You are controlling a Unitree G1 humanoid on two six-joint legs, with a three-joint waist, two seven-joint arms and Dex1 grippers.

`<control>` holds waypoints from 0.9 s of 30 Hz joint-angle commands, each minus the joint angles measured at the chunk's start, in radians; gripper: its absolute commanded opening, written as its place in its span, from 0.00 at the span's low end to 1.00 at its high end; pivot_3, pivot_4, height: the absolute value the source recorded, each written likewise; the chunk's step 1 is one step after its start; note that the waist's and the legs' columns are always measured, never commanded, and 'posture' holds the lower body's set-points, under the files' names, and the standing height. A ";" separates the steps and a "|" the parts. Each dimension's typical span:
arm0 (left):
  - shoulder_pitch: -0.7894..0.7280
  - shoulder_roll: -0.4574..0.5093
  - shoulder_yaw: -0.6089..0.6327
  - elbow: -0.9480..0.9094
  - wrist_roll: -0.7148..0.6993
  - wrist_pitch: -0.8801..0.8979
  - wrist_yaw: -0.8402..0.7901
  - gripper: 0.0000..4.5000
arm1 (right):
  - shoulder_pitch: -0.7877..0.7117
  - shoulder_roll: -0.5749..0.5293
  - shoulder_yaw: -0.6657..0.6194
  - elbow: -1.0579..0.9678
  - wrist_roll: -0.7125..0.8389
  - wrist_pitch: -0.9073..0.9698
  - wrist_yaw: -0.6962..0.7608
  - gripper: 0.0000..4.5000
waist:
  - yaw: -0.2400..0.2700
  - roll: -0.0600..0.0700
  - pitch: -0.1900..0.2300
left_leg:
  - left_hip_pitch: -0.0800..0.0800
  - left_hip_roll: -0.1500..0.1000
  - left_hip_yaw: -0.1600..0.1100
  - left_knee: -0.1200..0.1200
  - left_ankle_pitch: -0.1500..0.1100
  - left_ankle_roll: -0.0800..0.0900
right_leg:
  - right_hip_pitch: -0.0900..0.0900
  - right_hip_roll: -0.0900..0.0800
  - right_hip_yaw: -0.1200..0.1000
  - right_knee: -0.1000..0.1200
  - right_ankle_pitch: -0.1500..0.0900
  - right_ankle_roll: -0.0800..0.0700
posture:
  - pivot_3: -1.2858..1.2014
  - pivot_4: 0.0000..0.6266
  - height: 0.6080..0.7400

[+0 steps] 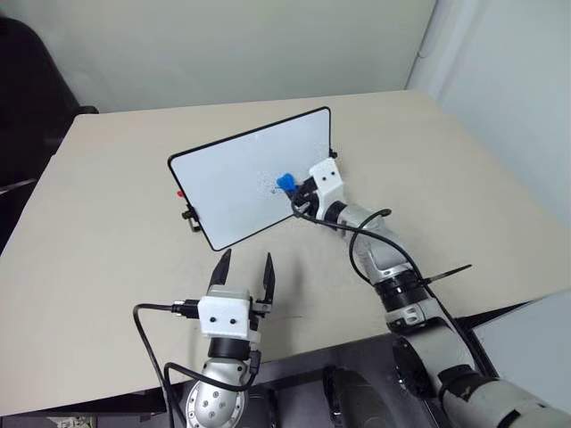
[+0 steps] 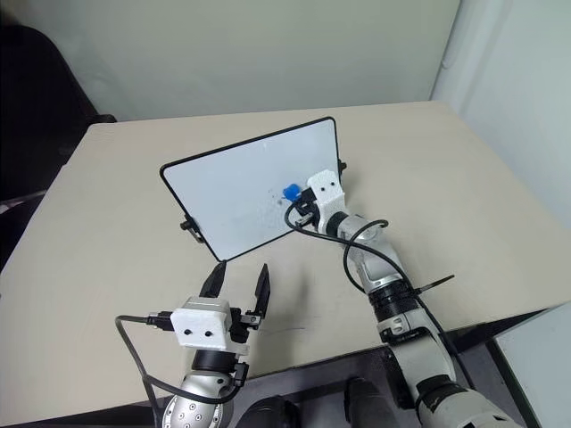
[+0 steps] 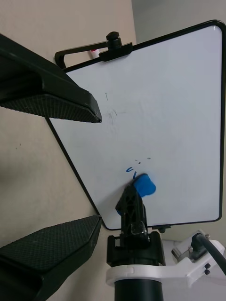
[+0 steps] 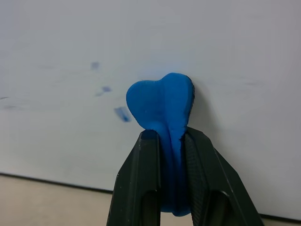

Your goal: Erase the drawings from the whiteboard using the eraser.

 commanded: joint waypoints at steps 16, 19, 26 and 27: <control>-0.018 -0.009 -0.031 -0.036 0.004 -0.006 -0.008 0.76 | 0.023 0.067 0.090 -0.155 0.022 0.099 0.088 0.09 | -0.021 0.000 0.000 | -0.010 0.004 0.001 -0.003 -0.004 -0.005 | -0.018 0.004 -0.001 0.002 0.013 -0.011 | 0.52 0.24 0.93; -0.020 -0.009 -0.030 -0.034 0.002 -0.006 -0.008 0.76 | 0.026 0.079 0.115 -0.164 0.011 0.099 0.095 0.09 | -0.022 0.000 0.000 | -0.014 0.007 0.001 -0.004 -0.004 -0.006 | -0.022 0.006 -0.001 0.002 0.013 -0.011 | 0.52 0.24 0.93; -0.019 -0.012 -0.032 -0.032 0.003 -0.007 -0.004 0.76 | -0.003 0.098 0.147 -0.151 0.004 0.095 0.114 0.09 | -0.022 0.000 0.000 | -0.015 0.008 0.001 -0.002 -0.004 -0.006 | -0.022 0.006 -0.002 0.002 0.015 -0.014 | 0.52 0.24 0.93; -0.018 -0.012 -0.033 -0.032 0.003 -0.008 -0.004 0.76 | -0.006 0.100 0.153 -0.149 0.001 0.095 0.117 0.09 | -0.022 0.000 0.000 | -0.014 0.008 0.001 -0.002 -0.004 -0.006 | -0.022 0.006 -0.002 0.002 0.015 -0.014 | 0.52 0.24 0.93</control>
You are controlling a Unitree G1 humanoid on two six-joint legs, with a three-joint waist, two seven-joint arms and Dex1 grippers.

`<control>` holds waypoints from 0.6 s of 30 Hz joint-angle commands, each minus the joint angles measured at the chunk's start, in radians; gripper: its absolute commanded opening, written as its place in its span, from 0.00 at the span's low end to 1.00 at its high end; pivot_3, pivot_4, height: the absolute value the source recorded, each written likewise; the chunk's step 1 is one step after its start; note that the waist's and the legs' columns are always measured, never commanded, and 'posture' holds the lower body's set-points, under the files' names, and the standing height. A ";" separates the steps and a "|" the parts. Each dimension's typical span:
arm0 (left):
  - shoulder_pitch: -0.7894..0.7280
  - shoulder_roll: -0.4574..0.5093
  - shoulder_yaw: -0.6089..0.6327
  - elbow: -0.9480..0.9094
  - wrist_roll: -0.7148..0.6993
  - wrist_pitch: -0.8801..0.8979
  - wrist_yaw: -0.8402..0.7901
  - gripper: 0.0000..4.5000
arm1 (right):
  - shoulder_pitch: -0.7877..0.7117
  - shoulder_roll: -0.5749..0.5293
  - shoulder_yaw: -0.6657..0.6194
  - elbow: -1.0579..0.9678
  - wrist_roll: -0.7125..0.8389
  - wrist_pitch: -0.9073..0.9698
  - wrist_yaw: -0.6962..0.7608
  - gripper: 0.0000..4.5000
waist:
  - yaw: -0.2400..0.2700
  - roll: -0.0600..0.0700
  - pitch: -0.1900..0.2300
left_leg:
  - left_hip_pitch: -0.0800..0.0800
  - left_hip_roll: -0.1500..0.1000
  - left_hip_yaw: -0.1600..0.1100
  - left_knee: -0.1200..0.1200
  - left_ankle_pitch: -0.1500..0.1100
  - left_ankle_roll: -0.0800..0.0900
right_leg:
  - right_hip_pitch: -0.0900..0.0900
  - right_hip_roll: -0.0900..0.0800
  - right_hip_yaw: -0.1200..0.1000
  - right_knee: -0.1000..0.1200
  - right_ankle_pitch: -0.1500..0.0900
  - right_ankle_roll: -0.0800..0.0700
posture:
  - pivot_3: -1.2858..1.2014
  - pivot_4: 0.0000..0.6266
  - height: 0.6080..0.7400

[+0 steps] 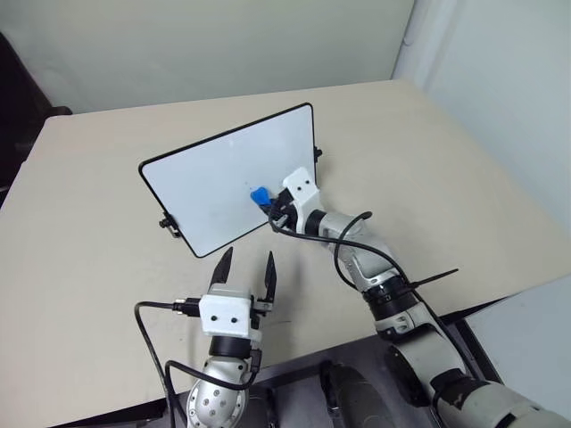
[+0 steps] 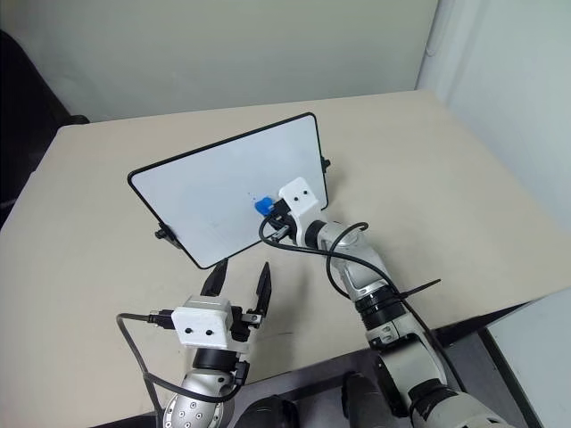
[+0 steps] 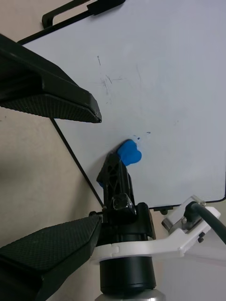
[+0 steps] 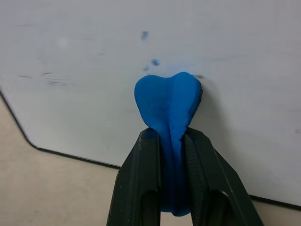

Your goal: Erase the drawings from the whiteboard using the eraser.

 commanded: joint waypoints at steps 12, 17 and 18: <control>0.009 -0.017 -0.029 -0.036 0.004 -0.016 0.008 0.76 | -0.067 0.021 -0.014 0.025 -0.004 -0.023 -0.042 0.09 | 0.004 0.000 0.000 | 0.000 0.000 0.000 0.001 0.001 -0.001 | 0.001 0.000 -0.001 0.000 0.000 0.000 | 0.52 0.24 0.93; 0.006 -0.015 -0.029 -0.035 0.004 -0.016 0.007 0.76 | -0.085 0.012 -0.054 0.061 -0.002 -0.037 -0.084 0.09 | 0.009 0.000 0.000 | 0.001 0.000 0.000 0.002 0.003 -0.001 | 0.001 0.000 -0.001 0.000 0.003 -0.003 | 0.52 0.24 0.93; 0.004 -0.015 -0.031 -0.035 0.005 -0.015 0.006 0.76 | -0.086 0.008 -0.060 0.065 -0.004 -0.038 -0.089 0.09 | 0.010 -0.001 0.000 | 0.002 0.000 0.000 0.003 0.005 -0.001 | 0.001 0.000 -0.001 0.000 0.005 -0.002 | 0.52 0.24 0.93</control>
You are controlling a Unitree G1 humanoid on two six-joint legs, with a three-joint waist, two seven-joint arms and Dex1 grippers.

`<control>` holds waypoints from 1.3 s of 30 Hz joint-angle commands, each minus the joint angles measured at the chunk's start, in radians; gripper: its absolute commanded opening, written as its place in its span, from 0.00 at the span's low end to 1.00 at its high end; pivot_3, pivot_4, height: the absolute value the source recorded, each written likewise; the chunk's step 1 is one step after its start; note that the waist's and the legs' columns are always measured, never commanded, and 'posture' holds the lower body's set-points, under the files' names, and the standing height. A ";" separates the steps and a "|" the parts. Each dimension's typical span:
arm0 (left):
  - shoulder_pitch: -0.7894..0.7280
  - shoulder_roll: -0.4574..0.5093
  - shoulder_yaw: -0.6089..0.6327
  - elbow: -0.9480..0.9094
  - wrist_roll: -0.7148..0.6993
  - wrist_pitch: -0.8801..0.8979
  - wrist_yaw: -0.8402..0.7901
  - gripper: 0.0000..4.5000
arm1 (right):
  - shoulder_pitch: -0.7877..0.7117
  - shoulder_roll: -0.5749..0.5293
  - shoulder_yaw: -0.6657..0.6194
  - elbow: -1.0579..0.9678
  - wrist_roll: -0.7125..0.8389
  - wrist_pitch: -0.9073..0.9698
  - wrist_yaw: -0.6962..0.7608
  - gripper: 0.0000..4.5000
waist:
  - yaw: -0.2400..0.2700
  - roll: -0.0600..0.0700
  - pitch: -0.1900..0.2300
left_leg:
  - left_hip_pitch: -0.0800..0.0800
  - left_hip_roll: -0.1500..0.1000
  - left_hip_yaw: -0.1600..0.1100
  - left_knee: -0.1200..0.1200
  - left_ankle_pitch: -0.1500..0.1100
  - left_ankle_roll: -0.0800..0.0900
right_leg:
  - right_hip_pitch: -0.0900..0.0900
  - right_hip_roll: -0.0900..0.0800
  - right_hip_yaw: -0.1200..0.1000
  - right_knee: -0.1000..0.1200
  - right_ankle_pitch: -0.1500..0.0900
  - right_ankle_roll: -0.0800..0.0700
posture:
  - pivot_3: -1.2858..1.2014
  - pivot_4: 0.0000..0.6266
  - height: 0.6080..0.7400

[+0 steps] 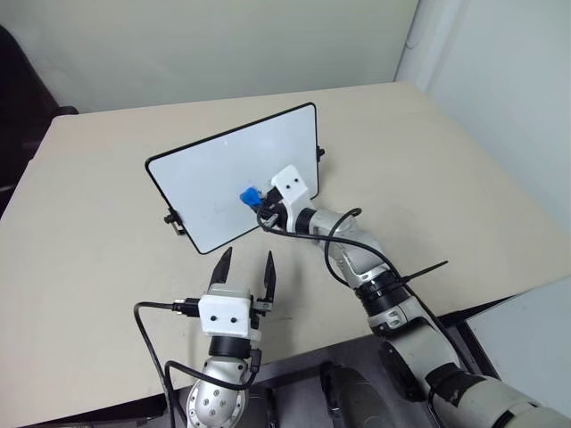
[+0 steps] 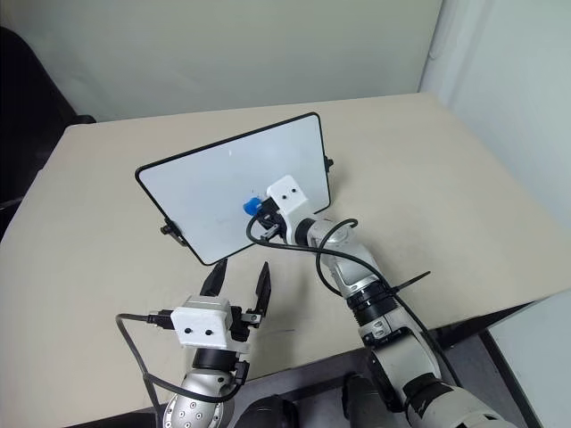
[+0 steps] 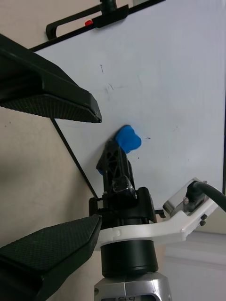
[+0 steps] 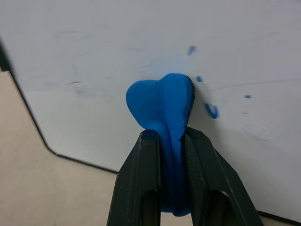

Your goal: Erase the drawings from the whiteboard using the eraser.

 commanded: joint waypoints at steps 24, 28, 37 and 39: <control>0.011 -0.022 -0.049 -0.045 0.019 -0.013 0.010 0.76 | -0.007 -0.011 0.038 -0.030 -0.028 -0.020 0.005 0.09 | -0.002 0.000 0.000 | -0.004 0.001 0.000 0.005 0.003 -0.002 | 0.001 0.000 -0.002 0.000 0.001 0.007 | 0.52 0.24 0.93; 0.014 -0.021 -0.045 -0.045 0.017 -0.016 0.011 0.76 | -0.006 -0.012 0.056 -0.021 -0.039 -0.014 0.006 0.09 | -0.003 0.000 0.000 | -0.004 0.003 0.001 0.004 0.001 -0.004 | 0.000 0.001 -0.003 -0.001 0.006 0.000 | 0.52 0.24 0.93; 0.009 -0.019 -0.038 -0.039 0.009 -0.018 0.007 0.76 | -0.036 -0.029 -0.003 0.050 -0.057 -0.034 -0.060 0.09 | -0.001 0.000 0.000 | -0.003 0.003 0.001 0.003 0.001 -0.004 | 0.000 0.001 -0.003 -0.001 0.006 0.000 | 0.52 0.24 0.93; 0.004 -0.019 -0.037 -0.034 0.006 -0.018 0.006 0.76 | -0.050 -0.043 -0.025 0.086 -0.062 -0.041 -0.086 0.09 | 0.000 0.000 0.000 | -0.002 0.003 0.001 0.003 0.002 -0.003 | 0.000 0.001 -0.003 -0.001 0.006 0.000 | 0.52 0.24 0.93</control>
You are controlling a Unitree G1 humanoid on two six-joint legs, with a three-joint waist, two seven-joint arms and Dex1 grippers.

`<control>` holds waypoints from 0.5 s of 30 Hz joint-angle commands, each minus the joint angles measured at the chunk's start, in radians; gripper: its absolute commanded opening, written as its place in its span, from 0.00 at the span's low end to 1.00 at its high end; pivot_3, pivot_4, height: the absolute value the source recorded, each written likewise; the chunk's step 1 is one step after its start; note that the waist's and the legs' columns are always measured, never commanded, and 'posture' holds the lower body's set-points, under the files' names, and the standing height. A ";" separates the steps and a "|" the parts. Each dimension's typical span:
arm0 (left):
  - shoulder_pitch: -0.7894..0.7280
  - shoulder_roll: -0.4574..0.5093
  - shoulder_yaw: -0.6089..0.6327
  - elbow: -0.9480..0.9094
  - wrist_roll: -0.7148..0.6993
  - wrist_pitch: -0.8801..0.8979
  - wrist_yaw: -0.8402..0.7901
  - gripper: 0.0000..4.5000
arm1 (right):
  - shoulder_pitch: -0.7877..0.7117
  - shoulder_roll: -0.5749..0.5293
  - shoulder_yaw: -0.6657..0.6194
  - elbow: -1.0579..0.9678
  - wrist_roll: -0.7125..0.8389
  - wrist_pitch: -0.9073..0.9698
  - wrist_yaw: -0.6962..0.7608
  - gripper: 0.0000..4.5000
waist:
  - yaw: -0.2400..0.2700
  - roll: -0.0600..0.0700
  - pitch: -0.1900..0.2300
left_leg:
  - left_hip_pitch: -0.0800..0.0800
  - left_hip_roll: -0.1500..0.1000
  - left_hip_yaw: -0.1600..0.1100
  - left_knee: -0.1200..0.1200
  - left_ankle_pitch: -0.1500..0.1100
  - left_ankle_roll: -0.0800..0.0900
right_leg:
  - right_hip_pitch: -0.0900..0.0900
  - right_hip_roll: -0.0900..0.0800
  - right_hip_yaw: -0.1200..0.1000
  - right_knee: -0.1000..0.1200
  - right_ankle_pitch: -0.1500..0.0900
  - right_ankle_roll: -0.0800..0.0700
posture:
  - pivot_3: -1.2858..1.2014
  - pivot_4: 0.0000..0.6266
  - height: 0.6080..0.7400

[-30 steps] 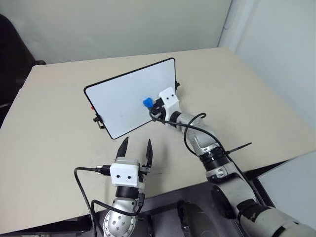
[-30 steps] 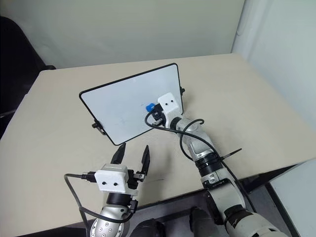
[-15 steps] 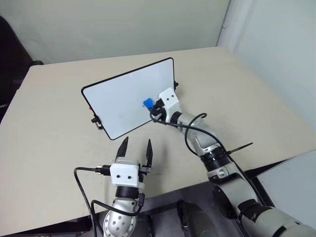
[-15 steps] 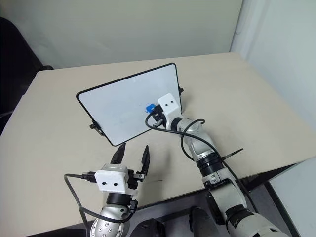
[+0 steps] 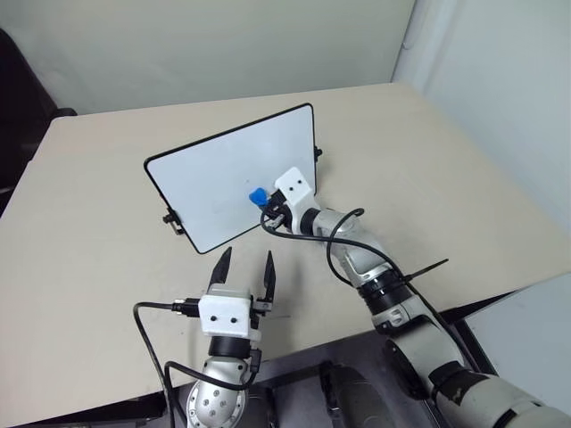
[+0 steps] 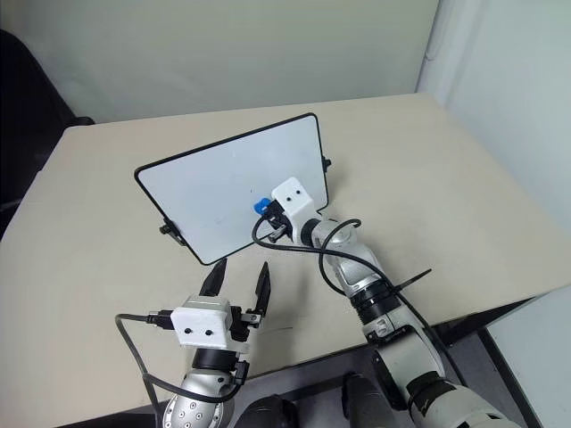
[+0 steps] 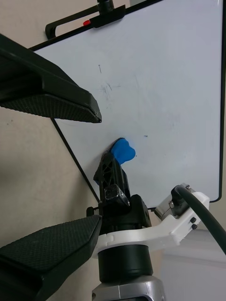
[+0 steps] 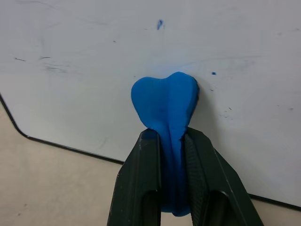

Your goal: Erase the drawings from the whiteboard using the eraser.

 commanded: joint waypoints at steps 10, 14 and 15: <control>-0.028 -0.018 -0.029 -0.009 -0.004 -0.022 0.000 0.76 | -0.057 -0.040 -0.069 0.067 -0.019 -0.035 -0.071 0.09 | 0.006 0.000 0.000 | 0.000 0.000 0.000 0.007 0.002 0.002 | 0.001 0.000 0.000 -0.001 -0.004 0.006 | 0.52 0.24 0.93; -0.035 -0.017 -0.029 -0.006 -0.005 -0.020 -0.002 0.76 | -0.051 -0.023 -0.056 0.009 -0.009 -0.020 -0.046 0.09 | 0.004 0.000 0.000 | -0.001 0.000 0.000 0.007 0.001 0.001 | 0.000 0.000 0.000 0.000 -0.003 0.007 | 0.52 0.24 0.93; -0.037 -0.017 -0.028 -0.006 -0.006 -0.018 -0.003 0.76 | -0.049 -0.020 -0.053 -0.006 -0.006 -0.016 -0.038 0.09 | 0.004 0.000 0.000 | -0.002 0.000 0.000 0.007 0.000 0.001 | 0.000 0.000 0.000 0.000 -0.003 0.007 | 0.52 0.24 0.93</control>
